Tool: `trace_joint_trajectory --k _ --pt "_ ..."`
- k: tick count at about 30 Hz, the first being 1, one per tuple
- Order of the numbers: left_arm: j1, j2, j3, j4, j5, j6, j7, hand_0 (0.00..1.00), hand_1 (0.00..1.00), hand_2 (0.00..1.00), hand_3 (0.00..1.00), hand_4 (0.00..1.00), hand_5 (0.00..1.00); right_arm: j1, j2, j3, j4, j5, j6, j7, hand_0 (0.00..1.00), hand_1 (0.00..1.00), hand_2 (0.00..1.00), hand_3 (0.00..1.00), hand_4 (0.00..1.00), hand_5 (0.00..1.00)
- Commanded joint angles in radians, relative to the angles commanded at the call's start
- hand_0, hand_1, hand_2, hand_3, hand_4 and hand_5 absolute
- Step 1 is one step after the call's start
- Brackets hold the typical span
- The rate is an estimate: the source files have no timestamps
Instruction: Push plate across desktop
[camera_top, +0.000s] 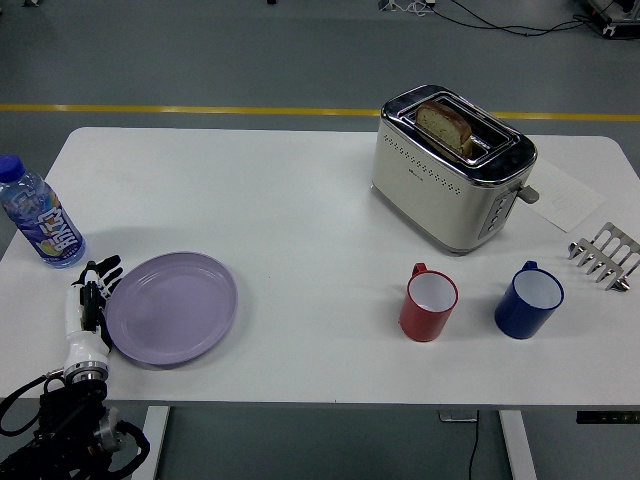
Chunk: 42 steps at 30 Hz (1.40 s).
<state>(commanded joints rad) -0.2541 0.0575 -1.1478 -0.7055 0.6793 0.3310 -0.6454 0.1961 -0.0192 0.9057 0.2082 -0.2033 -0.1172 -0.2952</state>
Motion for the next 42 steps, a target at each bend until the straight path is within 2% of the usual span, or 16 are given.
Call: trace_joint_trajectory --k 12,29,34,42 --pt "-0.017 -0.007 0.065 0.006 -0.007 0.008 0.000 0.725 0.748 0.728 0.601 0.373 0.998 -0.003 0.003 -0.007 0.005 0.004 0.003 -0.008 0.643 0.624 0.680 0.603 0.431 0.253" --pt "-0.083 -0.009 0.287 0.024 -0.090 0.018 0.000 0.725 0.747 0.724 0.598 0.367 0.998 0.003 0.002 -0.006 0.004 0.003 0.011 -0.009 0.643 0.623 0.679 0.603 0.431 0.255" --pt "-0.104 -0.015 0.328 0.033 -0.110 0.022 0.000 0.724 0.746 0.724 0.598 0.363 0.998 0.004 0.002 -0.005 0.005 0.001 0.012 -0.010 0.641 0.623 0.678 0.603 0.432 0.256" --pt "-0.146 -0.032 0.446 0.055 -0.176 0.032 0.000 0.725 0.746 0.724 0.597 0.362 0.998 0.006 0.001 -0.001 0.005 -0.004 0.013 -0.013 0.642 0.623 0.677 0.603 0.432 0.258"
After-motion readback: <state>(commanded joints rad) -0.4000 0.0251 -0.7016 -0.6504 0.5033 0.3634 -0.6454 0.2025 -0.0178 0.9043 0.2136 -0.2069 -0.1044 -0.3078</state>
